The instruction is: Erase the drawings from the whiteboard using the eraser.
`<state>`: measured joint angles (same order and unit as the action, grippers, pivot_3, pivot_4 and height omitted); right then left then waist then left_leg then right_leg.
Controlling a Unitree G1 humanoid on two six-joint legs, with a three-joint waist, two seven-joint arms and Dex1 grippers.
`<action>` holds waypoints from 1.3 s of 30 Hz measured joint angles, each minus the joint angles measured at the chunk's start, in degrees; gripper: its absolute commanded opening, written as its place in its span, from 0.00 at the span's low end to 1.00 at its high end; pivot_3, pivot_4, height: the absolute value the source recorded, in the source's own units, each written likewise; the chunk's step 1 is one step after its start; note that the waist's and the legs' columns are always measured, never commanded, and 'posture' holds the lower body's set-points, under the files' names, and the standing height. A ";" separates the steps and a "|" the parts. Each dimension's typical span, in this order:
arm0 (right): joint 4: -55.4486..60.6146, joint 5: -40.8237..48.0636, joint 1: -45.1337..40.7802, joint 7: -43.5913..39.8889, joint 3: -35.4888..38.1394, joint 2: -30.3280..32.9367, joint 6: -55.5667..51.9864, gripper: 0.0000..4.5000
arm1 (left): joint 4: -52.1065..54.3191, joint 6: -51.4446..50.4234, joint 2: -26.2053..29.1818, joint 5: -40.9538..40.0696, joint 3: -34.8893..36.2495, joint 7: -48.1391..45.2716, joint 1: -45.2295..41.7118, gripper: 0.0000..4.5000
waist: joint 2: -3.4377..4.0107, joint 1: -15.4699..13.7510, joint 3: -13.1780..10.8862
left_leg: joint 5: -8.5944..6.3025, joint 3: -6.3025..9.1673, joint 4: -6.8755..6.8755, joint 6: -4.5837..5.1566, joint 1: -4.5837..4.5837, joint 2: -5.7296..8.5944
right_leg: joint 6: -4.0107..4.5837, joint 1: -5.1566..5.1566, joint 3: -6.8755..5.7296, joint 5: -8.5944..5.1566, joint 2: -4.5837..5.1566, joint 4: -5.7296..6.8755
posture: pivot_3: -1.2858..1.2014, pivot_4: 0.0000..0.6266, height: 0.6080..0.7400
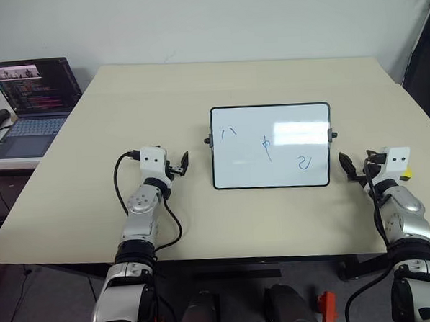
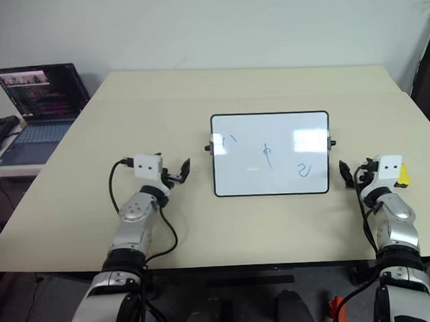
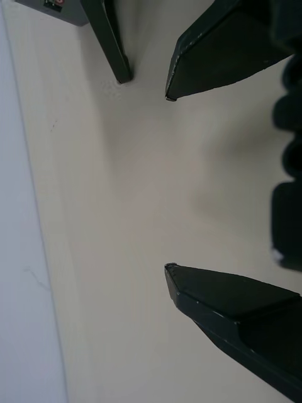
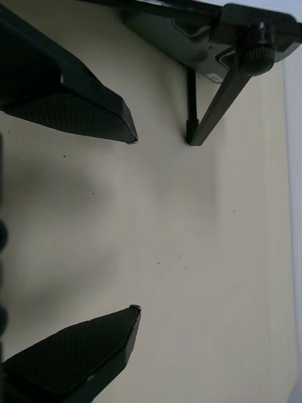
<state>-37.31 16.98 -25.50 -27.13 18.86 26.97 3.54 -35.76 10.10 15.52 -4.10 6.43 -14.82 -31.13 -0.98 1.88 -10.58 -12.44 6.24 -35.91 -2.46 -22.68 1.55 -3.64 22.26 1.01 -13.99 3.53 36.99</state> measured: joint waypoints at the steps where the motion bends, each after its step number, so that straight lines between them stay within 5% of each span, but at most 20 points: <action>1: 0.08 0.00 0.00 0.00 -0.01 0.00 -0.18 1.00 | 0.00 0.00 0.02 -0.01 0.05 -0.04 0.01 1.00 | 0.00 -0.01 0.00 | 0.00 0.00 0.00 0.00 0.00 0.00 | 0.00 0.00 0.00 0.00 0.00 0.00 | 0.52 0.24 1.00; 9: 6.28 0.92 2.20 0.00 0.04 0.28 -3.91 1.00 | 4.27 -3.88 1.98 -4.05 -0.06 -8.53 0.30 1.00 | 0.01 0.00 -0.03 | 0.00 0.02 0.00 0.00 -0.12 -0.03 | 0.01 0.09 -0.02 0.00 -0.03 0.01 | 0.52 0.24 1.00; 16: 20.47 8.98 7.47 -6.71 6.00 14.16 -18.96 1.00 | 26.37 -21.14 20.07 -16.69 0.14 -32.62 4.26 1.00 | 0.18 0.02 -0.12 | -0.06 0.01 0.06 -0.06 -0.10 -0.11 | 0.10 0.09 -0.04 -0.07 -0.04 -0.02 | 0.52 0.24 1.00; 19: 20.18 9.65 7.77 -9.50 7.77 19.28 -22.14 1.00 | 33.08 -28.32 23.52 -22.09 0.13 -38.79 3.99 1.00 | 0.17 -0.01 -0.13 | -0.07 -0.01 0.03 -0.06 -0.05 -0.14 | -0.11 0.00 -0.05 -0.24 -0.05 -0.07 | 0.52 0.24 1.00; 24: 5.78 5.27 1.32 -9.49 4.91 22.72 -23.89 1.00 | 41.14 -36.10 17.26 -27.14 -6.71 -41.94 -1.93 1.00 | 0.14 -0.22 -0.14 | -0.05 -0.09 -0.16 -0.06 0.00 -0.10 | -0.15 -0.13 0.02 -0.22 -0.05 -0.06 | 0.52 0.24 1.00; 31: -12.87 -0.30 -9.57 -9.71 0.24 23.42 -24.70 1.00 | 39.73 -35.29 2.91 -23.68 -19.37 -42.05 -4.63 1.00 | 0.17 0.60 -0.16 | -0.06 -0.23 -0.04 -0.06 -0.01 -0.18 | 0.11 0.03 0.19 -0.07 -0.16 -0.05 | 0.52 0.24 1.00; 39: -23.49 -4.81 -15.63 -8.93 -2.80 23.59 -25.19 1.00 | 40.14 -34.68 1.22 -22.64 -21.16 -42.08 -4.21 1.00 | 0.18 0.69 -0.16 | -0.07 -0.25 -0.03 -0.06 -0.02 -0.17 | 0.10 0.02 0.23 -0.12 -0.17 -0.08 | 0.52 0.24 1.00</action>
<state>-60.79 12.17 -41.13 -36.06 16.06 50.56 -21.65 4.38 -24.57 16.74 -26.74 -14.73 -56.90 -35.34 -0.80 2.56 -10.75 -12.51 5.99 -35.94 -2.51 -22.70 1.38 -3.54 22.29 1.24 -14.11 3.35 36.92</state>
